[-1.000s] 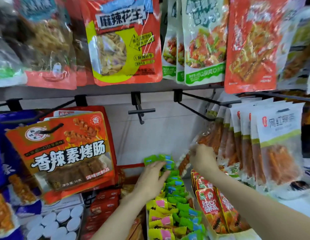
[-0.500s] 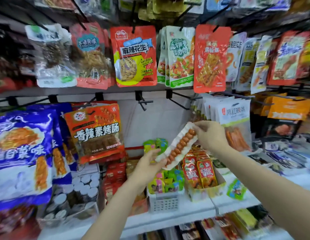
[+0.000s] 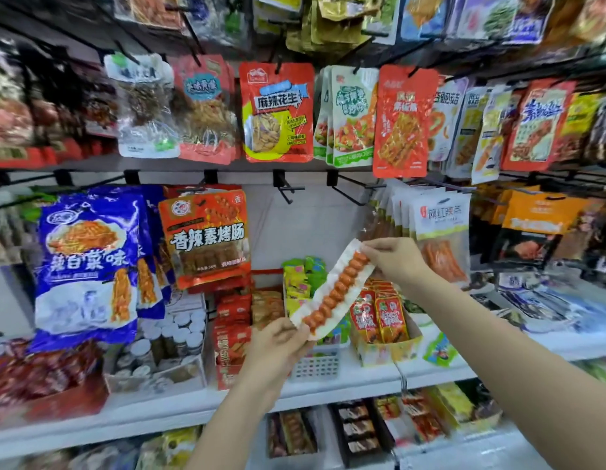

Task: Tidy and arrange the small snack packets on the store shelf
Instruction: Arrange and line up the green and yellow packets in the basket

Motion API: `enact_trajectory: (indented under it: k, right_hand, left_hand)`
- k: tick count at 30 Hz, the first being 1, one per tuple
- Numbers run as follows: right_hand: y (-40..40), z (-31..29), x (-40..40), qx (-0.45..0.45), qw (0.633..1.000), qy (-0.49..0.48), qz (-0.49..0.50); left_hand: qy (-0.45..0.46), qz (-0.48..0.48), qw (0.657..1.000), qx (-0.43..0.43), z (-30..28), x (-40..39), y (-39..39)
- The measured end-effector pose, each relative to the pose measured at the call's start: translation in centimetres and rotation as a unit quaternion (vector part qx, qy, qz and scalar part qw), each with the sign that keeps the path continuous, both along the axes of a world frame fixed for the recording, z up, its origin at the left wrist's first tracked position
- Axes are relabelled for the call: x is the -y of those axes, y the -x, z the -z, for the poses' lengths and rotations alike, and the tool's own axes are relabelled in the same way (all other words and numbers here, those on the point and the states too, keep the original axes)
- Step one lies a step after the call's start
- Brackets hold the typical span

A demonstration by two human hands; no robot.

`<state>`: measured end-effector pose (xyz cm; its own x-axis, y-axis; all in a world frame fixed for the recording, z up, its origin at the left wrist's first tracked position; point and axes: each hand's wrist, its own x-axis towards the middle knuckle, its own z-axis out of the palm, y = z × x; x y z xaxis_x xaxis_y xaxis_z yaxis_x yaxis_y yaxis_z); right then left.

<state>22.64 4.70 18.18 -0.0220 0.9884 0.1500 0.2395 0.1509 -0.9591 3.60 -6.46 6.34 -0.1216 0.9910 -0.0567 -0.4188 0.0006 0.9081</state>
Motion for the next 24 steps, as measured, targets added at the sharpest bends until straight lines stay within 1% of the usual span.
enact_trajectory:
  k: [1, 3, 6, 8, 10, 11, 13, 14, 16, 18, 19, 22, 24]
  right_hand:
    - [0.1, 0.1, 0.1, 0.008, 1.0, -0.004, -0.01]
    - [0.4, -0.1, 0.2, 0.004, 0.999, -0.005, -0.035]
    - [1.1, -0.7, 0.4, -0.007, 0.995, -0.004, -0.096]
    - [1.4, -1.0, 0.4, -0.013, 0.992, -0.015, -0.127]
    - [1.6, -1.3, 0.3, -0.04, 0.987, -0.025, -0.152]
    - [1.7, -1.4, 0.2, -0.043, 0.985, -0.034, -0.161]
    - [1.9, -1.5, -0.1, -0.021, 0.986, -0.043, -0.16]
    - [2.0, -1.6, -0.3, -0.02, 0.987, -0.027, -0.16]
    - [2.1, -1.6, -0.7, -0.066, 0.98, 0.044, -0.182]
    - [2.0, -1.7, -0.7, -0.12, 0.966, 0.109, -0.201]
    - [1.9, -1.6, -0.7, -0.128, 0.963, 0.118, -0.203]
    - [1.6, -1.1, -0.5, -0.108, 0.974, 0.073, -0.187]
    - [1.4, -0.7, -0.4, -0.105, 0.978, 0.06, -0.169]
  left_hand:
    - [-0.002, 0.013, 1.0, 0.026, 0.1, 0.5, -0.2]
    - [0.006, 0.059, 0.993, 0.106, 0.0, 1.2, -0.4]
    - [0.05, 0.147, 0.959, 0.238, -0.9, 1.5, -0.1]
    - [0.066, 0.168, 0.939, 0.292, -1.5, 1.0, 0.0]
    - [0.079, 0.16, 0.934, 0.309, -1.8, 0.5, -0.1]
    - [0.079, 0.146, 0.941, 0.294, -1.8, 0.2, -0.1]
    - [0.063, 0.108, 0.965, 0.232, -1.7, -0.6, -0.2]
    - [0.049, 0.094, 0.976, 0.191, -1.7, -0.9, -0.3]
    - [0.02, 0.068, 0.993, 0.097, -1.7, -1.3, -0.5]
    - [0.0, 0.045, 0.998, 0.034, -1.7, -1.4, -0.8]
    - [-0.005, 0.037, 0.999, 0.012, -1.7, -1.4, -1.0]
    - [-0.019, 0.034, 0.999, -0.033, -1.9, -1.2, -1.7]
    - [-0.029, 0.038, 0.998, -0.04, -1.7, -1.2, -2.0]
